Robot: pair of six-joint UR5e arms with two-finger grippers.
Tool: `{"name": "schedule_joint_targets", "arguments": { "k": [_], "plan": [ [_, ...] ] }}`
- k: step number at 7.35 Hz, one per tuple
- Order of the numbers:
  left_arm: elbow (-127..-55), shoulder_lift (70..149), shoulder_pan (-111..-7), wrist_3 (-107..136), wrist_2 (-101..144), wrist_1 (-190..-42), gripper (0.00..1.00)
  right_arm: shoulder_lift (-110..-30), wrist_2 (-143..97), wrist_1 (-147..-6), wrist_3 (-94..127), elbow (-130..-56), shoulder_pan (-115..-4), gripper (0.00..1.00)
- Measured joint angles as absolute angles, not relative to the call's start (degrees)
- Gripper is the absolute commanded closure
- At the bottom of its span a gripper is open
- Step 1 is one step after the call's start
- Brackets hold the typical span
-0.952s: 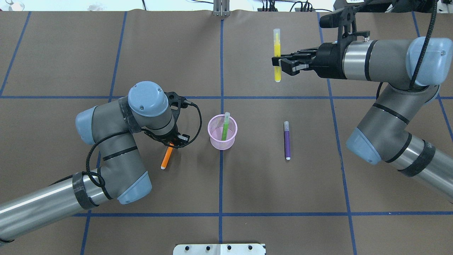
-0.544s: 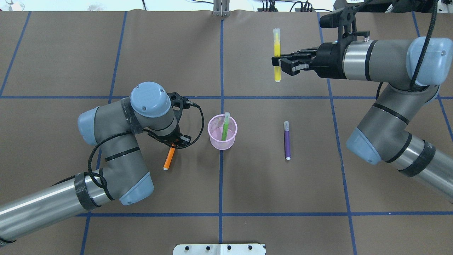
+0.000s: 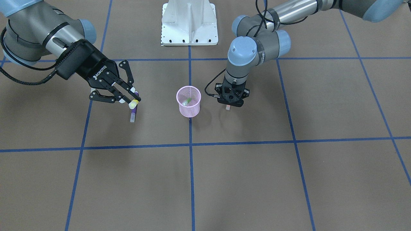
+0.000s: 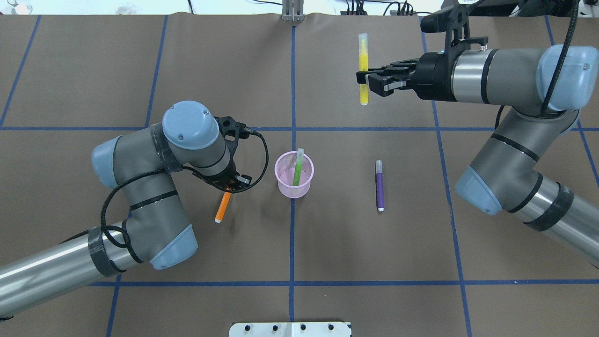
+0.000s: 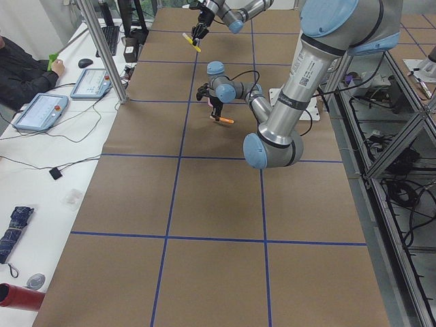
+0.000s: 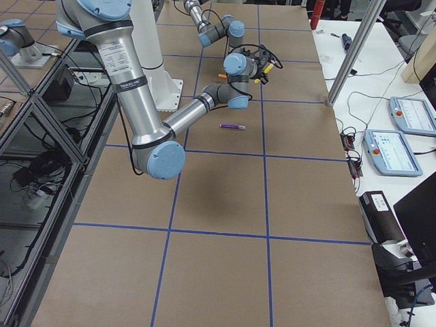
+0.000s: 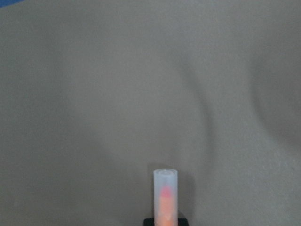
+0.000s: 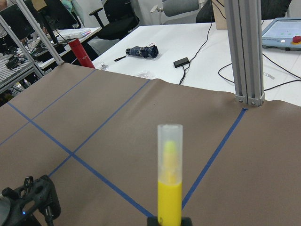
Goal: Collect pens into pen holder
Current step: 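Lift the orange marker with left gripper while right carries highlighter over cup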
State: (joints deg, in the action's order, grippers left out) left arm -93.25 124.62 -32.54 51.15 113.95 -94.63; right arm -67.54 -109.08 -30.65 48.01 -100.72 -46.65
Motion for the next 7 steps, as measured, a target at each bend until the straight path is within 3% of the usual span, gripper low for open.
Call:
{"name": "schedule_joint_targets", "arguments": {
  "k": [4,7],
  "plan": [
    [-98.86,122.16,-41.62,50.42,118.52,-94.56,1.0,-65.21,-107.51,-31.48,48.05,-100.32,-45.85,1.0],
    [-99.76,121.56,-49.52,47.41,119.7,-94.55,1.0,-58.03,-95.87,-33.7,47.97,-95.38,-40.06,1.0]
  ]
}}
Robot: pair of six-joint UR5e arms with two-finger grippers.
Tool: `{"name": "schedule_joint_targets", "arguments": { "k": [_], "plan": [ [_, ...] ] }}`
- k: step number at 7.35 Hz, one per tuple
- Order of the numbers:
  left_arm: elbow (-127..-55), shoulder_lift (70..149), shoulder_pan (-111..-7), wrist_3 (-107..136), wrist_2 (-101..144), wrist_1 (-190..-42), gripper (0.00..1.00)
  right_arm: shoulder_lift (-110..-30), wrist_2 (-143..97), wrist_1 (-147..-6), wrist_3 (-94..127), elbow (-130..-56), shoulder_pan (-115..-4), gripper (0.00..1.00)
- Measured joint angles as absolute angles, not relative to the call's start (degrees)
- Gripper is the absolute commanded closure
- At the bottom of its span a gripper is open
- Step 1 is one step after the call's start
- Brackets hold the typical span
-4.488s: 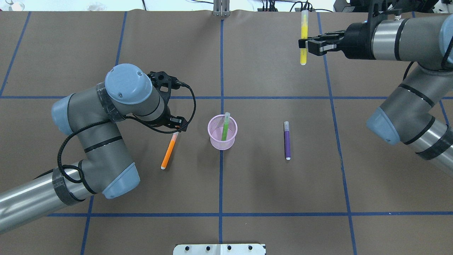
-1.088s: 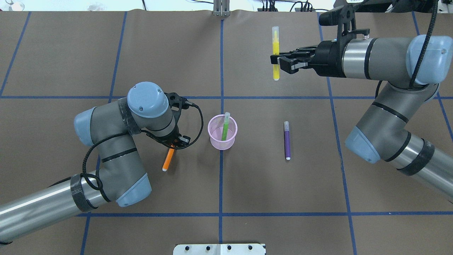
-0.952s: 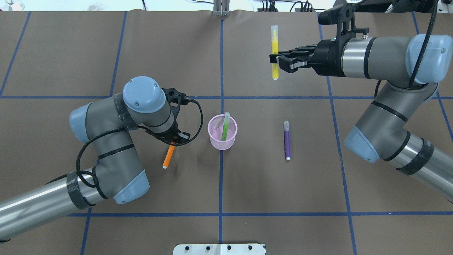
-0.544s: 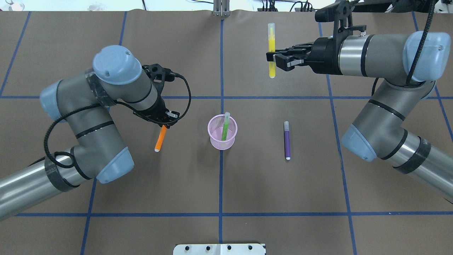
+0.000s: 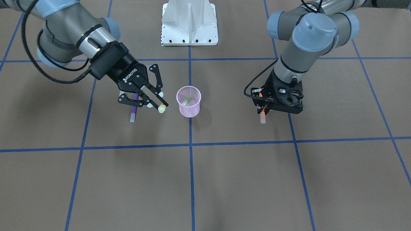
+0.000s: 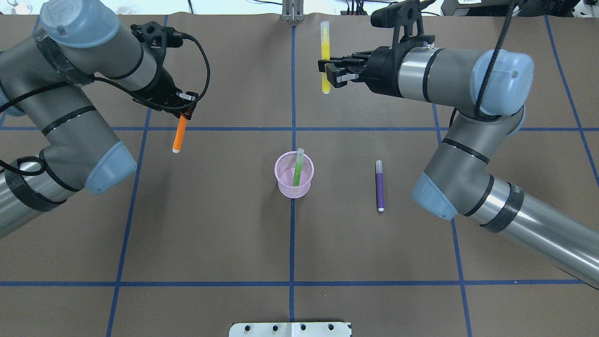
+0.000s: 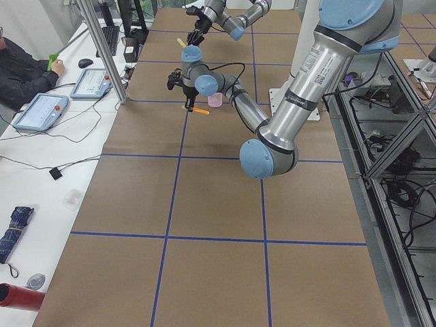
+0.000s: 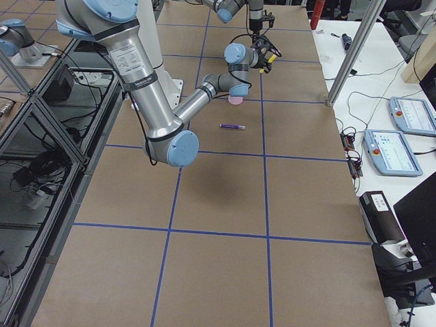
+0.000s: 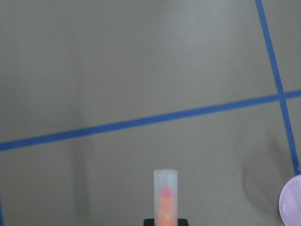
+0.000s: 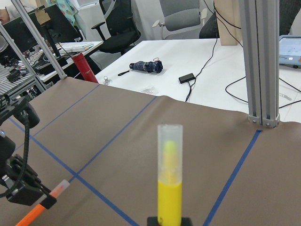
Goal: Collect pens into pen holder
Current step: 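Lift the orange marker with left gripper while right carries highlighter over cup, then lower the yellow highlighter into the pink cup and open the right gripper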
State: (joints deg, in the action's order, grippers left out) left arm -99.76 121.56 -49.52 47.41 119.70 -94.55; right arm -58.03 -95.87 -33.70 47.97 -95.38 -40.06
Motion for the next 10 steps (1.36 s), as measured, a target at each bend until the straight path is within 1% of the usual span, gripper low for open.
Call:
{"name": "schedule_joint_targets", "arguments": {
  "k": [2,6,8,10],
  "plan": [
    [-99.54,121.54,-51.76,45.78,119.78,-94.49,1.0,-55.06,-86.29,-32.15,47.48,-91.29,-33.33,1.0],
    [-98.01,121.55,-52.98,45.51,120.51,-94.58,1.0,-56.86,-86.63,-20.09,40.01,-84.65,-29.02,1.0],
    [-97.63,121.58,-53.05,45.45,120.94,-94.6,1.0,-57.09,-86.87,-17.14,39.52,-83.07,-27.9,1.0],
    [-97.26,121.62,-52.96,45.44,120.98,-94.7,1.0,-57.42,-87.0,-16.54,39.48,-83.09,-27.11,1.0]
  ]
}}
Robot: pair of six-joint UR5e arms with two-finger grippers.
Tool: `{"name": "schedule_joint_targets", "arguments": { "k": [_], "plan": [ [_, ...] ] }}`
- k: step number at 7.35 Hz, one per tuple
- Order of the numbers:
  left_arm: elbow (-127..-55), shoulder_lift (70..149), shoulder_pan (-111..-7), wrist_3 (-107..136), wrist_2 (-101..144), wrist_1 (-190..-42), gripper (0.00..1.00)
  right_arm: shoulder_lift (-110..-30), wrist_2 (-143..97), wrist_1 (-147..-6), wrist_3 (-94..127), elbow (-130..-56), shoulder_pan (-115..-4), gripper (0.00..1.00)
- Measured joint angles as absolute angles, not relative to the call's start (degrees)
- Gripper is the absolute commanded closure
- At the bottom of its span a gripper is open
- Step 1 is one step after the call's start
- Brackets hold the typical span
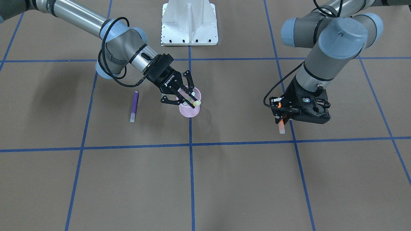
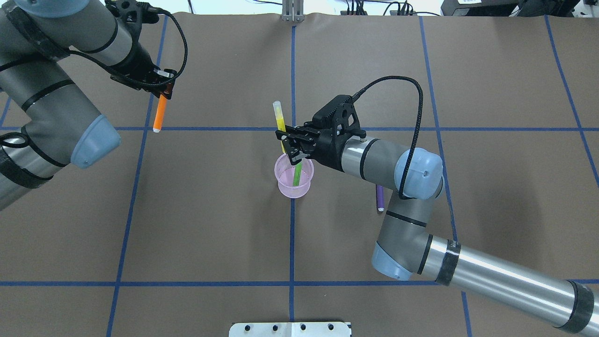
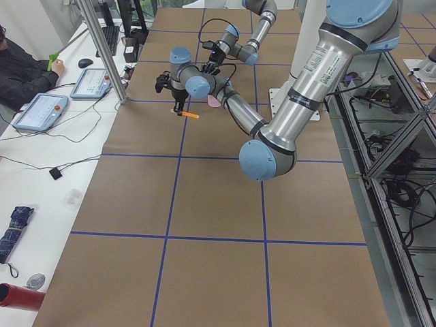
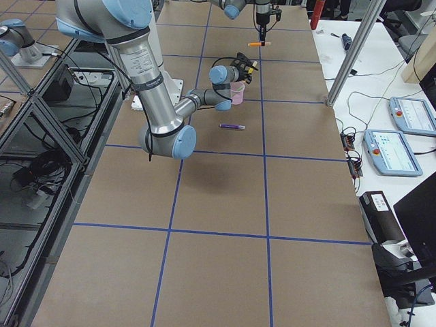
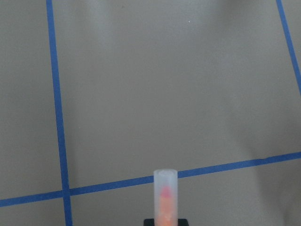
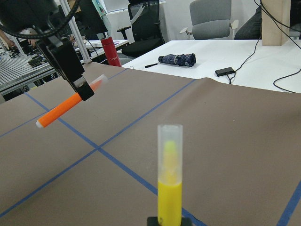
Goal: Collect pens into pen holder
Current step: 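Lower the yellow highlighter into the pink cup and open the right gripper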
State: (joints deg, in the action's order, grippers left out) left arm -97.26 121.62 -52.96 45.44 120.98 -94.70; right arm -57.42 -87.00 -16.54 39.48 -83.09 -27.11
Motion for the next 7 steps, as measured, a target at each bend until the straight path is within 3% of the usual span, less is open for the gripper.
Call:
{"name": "schedule_joint_targets", "arguments": {
  "k": [6,7],
  "plan": [
    [-96.27,121.8,-52.66,45.56,121.0,-95.02,1.0,-59.18,-87.54,-16.36,39.27,-83.79,-25.14,1.0],
    [-96.2,121.85,-52.65,45.64,121.02,-95.02,1.0,-59.38,-87.54,-16.4,39.14,-83.79,-24.8,0.76]
  ]
}}
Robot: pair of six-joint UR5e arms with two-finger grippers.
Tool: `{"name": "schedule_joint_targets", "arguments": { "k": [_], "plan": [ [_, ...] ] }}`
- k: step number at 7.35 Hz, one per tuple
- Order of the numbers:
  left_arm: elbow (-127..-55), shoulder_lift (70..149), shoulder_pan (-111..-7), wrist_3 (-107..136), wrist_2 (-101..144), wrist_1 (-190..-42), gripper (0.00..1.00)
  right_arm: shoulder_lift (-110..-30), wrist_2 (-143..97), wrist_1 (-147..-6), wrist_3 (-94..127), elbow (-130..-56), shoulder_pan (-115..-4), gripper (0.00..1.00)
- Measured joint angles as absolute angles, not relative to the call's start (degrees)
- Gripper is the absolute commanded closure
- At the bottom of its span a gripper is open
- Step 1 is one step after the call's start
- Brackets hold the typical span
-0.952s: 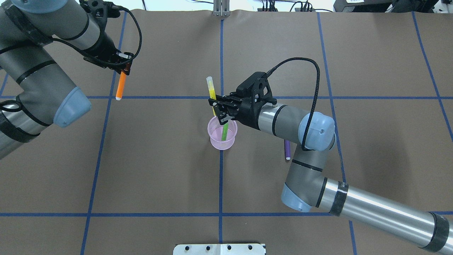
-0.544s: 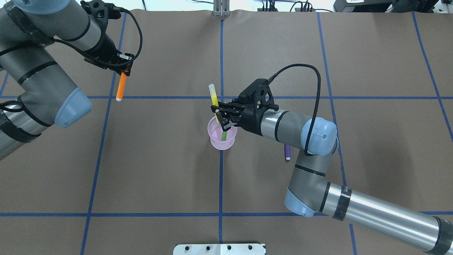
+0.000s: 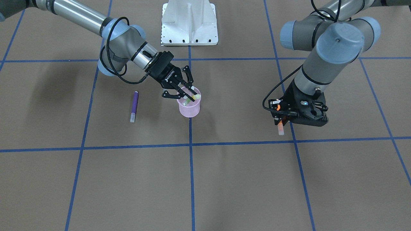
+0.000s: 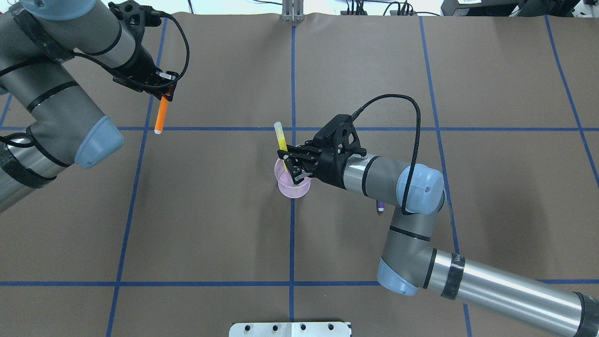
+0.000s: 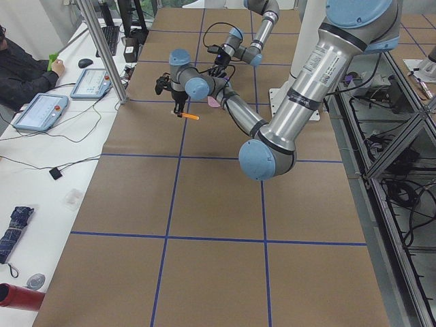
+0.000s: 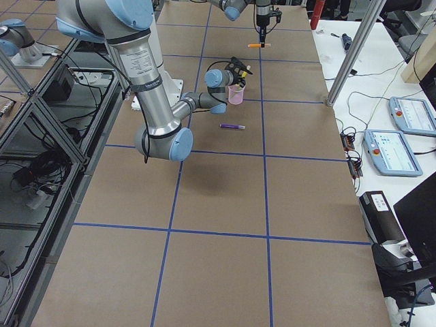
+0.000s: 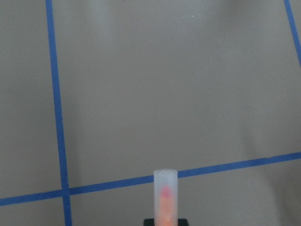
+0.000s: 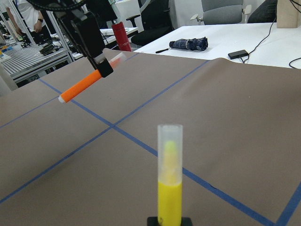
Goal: Collect pens into pen holder
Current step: 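Lower the yellow highlighter into the pink cup and open the right gripper, then raise the right gripper away from the cup while left carries orange marker toward cup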
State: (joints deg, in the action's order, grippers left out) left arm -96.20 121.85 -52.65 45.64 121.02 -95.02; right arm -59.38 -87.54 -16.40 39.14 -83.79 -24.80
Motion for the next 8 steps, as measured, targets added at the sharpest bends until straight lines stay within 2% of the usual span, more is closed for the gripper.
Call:
{"name": "schedule_joint_targets", "arguments": {
  "k": [1,2,8],
  "plan": [
    [-96.18,121.88,-52.65,45.68,121.02,-95.02,1.0,-59.51,-87.56,-16.45,38.86,-83.75,-24.62,0.21],
    [-96.16,121.9,-52.62,45.69,121.02,-95.01,1.0,-59.45,-87.56,-16.47,38.66,-83.74,-24.57,0.02],
    [-96.85,122.3,-52.56,45.98,120.95,-95.44,1.0,-59.5,-89.88,-21.02,38.56,-89.4,-26.65,0.02]
  ]
}}
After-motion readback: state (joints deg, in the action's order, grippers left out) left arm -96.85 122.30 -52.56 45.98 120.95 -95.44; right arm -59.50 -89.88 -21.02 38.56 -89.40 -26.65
